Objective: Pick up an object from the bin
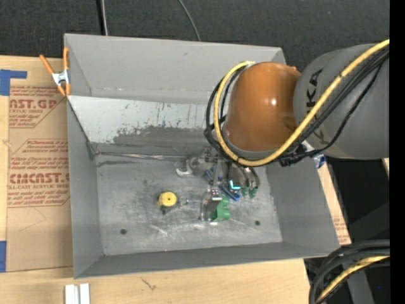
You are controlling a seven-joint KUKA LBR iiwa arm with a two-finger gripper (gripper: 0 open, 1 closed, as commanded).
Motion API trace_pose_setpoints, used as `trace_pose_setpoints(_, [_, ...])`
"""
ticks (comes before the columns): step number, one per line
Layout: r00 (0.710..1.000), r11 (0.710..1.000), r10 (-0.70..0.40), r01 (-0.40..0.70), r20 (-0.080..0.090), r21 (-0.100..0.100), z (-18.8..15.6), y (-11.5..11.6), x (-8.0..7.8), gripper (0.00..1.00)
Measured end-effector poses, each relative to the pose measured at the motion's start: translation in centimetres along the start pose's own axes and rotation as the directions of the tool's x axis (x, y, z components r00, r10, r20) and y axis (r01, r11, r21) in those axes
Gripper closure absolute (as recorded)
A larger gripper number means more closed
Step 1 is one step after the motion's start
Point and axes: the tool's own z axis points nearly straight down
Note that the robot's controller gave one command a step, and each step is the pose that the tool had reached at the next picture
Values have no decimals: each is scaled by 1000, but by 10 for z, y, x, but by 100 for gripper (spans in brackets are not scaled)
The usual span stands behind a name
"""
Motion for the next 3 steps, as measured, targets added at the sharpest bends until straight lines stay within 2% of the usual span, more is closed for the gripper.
trace_pose_setpoints(1, [998, 998, 65, -65, 4, -1, 125, 21, -16, 0])
trace_pose_setpoints(2, [998, 998, 65, -65, 5, -1, 121, 20, -16, 100])
trace_pose_setpoints(3, [998, 998, 66, -66, 5, -1, 121, 20, -16, 0])
